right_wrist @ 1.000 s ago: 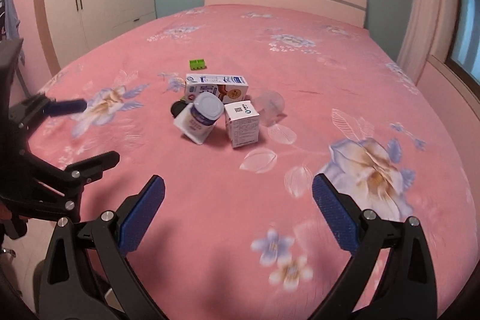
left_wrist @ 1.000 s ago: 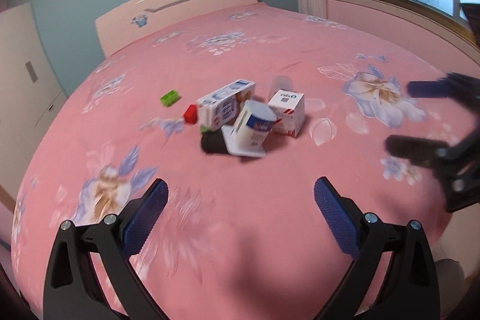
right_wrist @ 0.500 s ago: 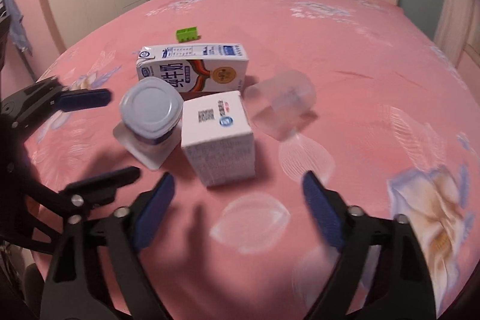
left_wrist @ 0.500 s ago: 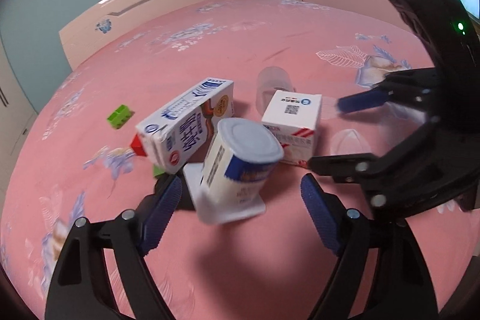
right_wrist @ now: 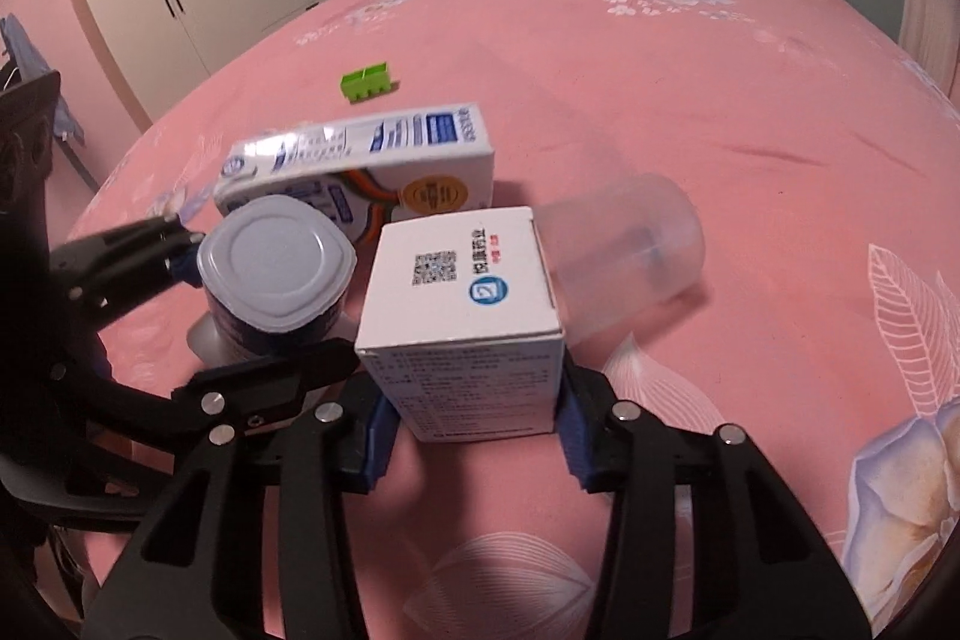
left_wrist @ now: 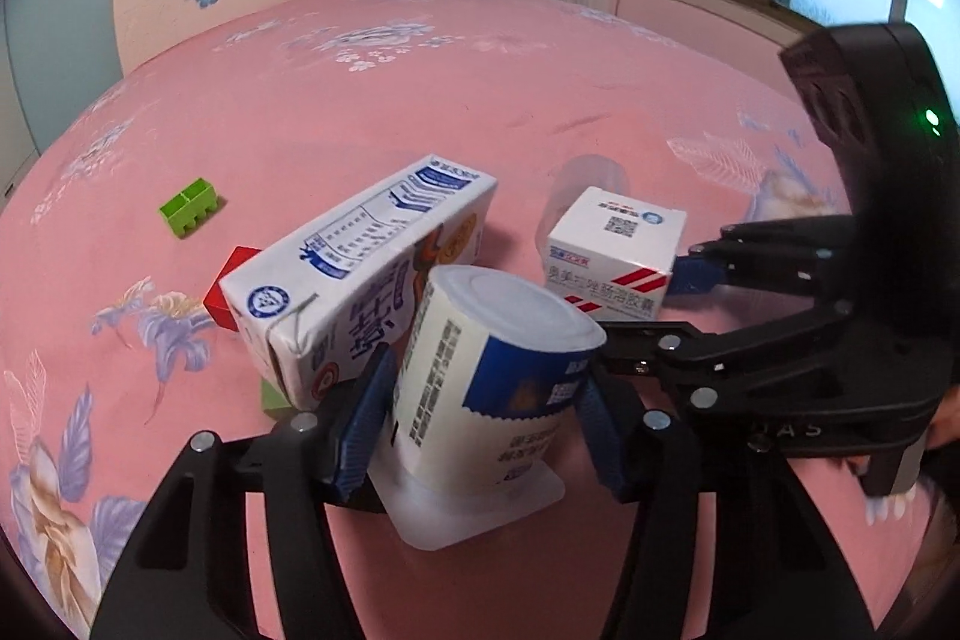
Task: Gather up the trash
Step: 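Grasp the yogurt cup with the left tool while the right tool grasps the white box, then carry the yogurt cup and white box over the trash bin with both tools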
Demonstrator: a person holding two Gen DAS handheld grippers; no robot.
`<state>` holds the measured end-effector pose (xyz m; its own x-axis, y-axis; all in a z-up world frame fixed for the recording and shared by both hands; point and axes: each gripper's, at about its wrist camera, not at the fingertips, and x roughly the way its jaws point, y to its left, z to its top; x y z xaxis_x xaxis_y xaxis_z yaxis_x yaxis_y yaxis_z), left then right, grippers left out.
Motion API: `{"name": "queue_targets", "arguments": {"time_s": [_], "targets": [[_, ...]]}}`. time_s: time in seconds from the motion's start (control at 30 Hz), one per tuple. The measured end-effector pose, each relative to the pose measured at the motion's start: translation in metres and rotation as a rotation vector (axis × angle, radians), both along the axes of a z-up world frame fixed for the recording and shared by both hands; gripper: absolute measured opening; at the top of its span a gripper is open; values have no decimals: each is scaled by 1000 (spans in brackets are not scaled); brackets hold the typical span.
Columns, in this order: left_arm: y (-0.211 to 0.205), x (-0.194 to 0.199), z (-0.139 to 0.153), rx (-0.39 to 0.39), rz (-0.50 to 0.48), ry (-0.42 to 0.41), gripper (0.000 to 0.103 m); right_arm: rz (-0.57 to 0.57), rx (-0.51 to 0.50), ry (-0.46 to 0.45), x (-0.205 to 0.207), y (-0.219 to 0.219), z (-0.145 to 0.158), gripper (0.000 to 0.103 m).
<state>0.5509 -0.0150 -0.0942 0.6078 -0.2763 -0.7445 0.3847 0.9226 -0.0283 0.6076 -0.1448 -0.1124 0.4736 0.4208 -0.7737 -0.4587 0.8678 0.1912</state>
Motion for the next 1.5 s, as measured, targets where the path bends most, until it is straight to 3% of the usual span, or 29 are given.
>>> {"name": "queue_targets", "arguments": {"time_s": [0.23,0.4,0.83,1.0,1.23,1.5], "targets": [[-4,-20,30,11,5,-36,60,-7,-19,-41,-24,-12,35,46],[-9,-50,75,23,3,-91,60,-17,-30,-86,-51,-22,75,46],[-8,-156,207,84,62,-252,60,-10,-74,-256,-168,-31,209,46],[-7,-200,238,99,96,-291,60,15,-75,-313,-223,-30,246,46],[0,-254,249,125,127,-289,60,53,-83,-350,-297,-28,267,46],[23,-309,224,132,159,-214,60,85,-89,-311,-353,-28,251,46]]}}
